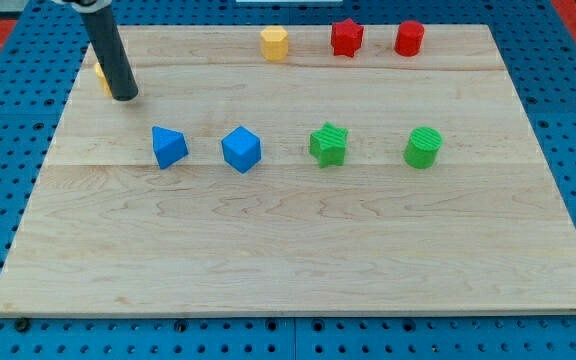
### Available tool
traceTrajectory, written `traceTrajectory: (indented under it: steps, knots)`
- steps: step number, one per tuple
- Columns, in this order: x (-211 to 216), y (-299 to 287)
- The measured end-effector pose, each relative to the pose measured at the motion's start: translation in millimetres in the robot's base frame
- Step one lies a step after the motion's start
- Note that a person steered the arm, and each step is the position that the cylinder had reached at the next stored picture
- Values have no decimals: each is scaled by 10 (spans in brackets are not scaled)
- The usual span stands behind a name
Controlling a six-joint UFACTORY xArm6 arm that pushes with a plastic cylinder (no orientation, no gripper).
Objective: Push the yellow heart parallel to the yellow hexagon
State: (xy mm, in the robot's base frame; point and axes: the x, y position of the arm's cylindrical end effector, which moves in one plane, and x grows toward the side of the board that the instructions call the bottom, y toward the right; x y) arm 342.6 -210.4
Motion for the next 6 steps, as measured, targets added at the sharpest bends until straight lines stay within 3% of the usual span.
traceTrajectory:
  steps: [1,2,4,5,6]
  knots:
    - [66,-378]
    - [-191,-558]
    - [-422,441]
    - [-494,433]
    - [-414,-95]
